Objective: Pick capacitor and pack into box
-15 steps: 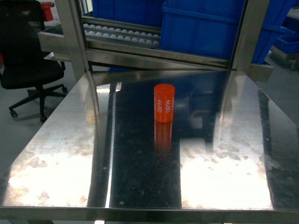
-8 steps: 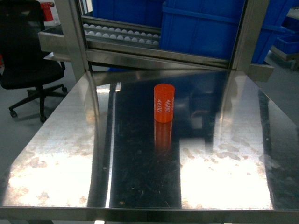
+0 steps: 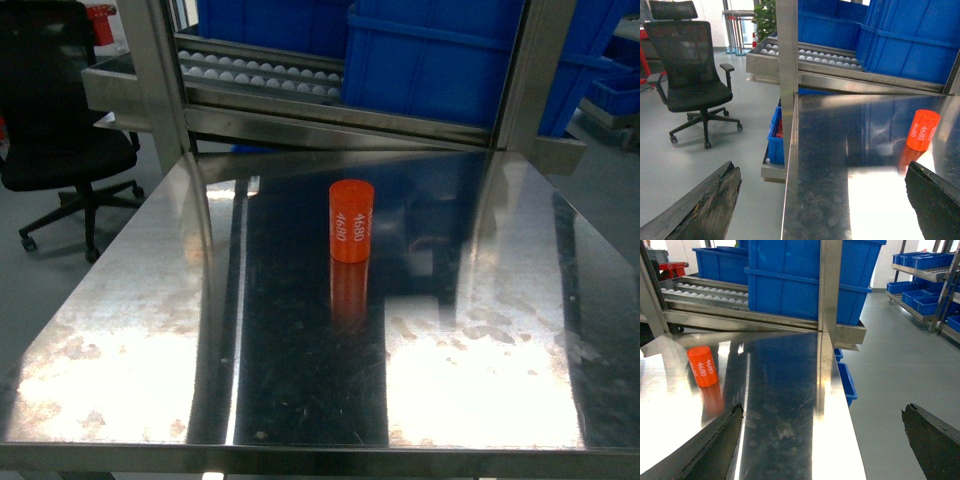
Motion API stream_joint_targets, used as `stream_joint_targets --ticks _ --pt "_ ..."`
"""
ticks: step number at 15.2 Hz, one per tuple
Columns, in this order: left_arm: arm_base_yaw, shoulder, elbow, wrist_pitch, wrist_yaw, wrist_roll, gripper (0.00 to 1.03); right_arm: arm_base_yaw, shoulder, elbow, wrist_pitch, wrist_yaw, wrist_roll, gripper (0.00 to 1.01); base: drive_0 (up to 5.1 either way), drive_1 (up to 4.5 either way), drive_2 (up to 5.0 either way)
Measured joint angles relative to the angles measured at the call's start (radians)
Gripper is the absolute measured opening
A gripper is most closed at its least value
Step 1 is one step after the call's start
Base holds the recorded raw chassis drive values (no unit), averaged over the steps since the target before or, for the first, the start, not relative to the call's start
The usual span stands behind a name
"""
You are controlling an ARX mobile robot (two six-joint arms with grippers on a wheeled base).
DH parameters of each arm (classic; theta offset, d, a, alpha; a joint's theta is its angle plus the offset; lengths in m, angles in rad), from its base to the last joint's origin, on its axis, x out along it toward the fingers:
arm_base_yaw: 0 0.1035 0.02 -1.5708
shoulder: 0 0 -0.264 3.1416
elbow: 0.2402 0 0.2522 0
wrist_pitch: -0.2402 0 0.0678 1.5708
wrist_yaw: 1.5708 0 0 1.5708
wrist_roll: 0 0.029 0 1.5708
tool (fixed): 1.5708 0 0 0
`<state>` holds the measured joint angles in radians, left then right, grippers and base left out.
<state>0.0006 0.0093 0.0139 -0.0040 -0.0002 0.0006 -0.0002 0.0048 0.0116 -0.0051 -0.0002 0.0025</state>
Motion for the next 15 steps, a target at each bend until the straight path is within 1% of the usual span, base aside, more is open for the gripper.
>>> stream_joint_targets --ticks 4,5,6,7,8,10,12,13,14,15 --pt "0.0 0.0 0.0 0.0 0.0 0.0 0.98 0.0 0.0 0.0 0.0 0.0 0.0 0.98 0.0 0.0 0.0" --pt "-0.018 0.018 0.01 -0.046 -0.037 0.0 0.98 0.0 0.0 0.0 0.0 0.0 0.0 0.98 0.0 0.0 0.0" --pt "-0.053 0.085 0.01 -0.011 -0.069 0.0 0.98 0.0 0.0 0.0 0.0 0.0 0.0 0.98 0.0 0.0 0.0" --pt "-0.072 0.163 0.014 0.047 -0.061 -0.001 0.98 0.0 0.0 0.0 0.0 0.0 0.0 0.98 0.0 0.0 0.0" --pt "-0.105 0.315 0.021 0.216 -0.05 -0.001 0.98 0.0 0.0 0.0 0.0 0.0 0.0 0.98 0.0 0.0 0.0" --pt "-0.142 0.656 0.082 0.559 -0.016 -0.006 0.98 0.0 0.0 0.0 0.0 0.0 0.0 0.98 0.0 0.0 0.0" --pt "-0.215 1.053 0.221 0.871 0.024 -0.008 0.98 0.0 0.0 0.0 0.0 0.0 0.0 0.98 0.0 0.0 0.0" --pt "-0.243 1.221 0.292 0.96 0.029 -0.009 0.98 0.0 0.0 0.0 0.0 0.0 0.0 0.98 0.0 0.0 0.0" --pt "-0.271 1.388 0.378 1.014 0.031 -0.012 0.98 0.0 0.0 0.0 0.0 0.0 0.0 0.98 0.0 0.0 0.0" --pt "-0.287 1.49 0.441 1.022 0.03 -0.014 0.98 0.0 0.0 0.0 0.0 0.0 0.0 0.98 0.0 0.0 0.0"
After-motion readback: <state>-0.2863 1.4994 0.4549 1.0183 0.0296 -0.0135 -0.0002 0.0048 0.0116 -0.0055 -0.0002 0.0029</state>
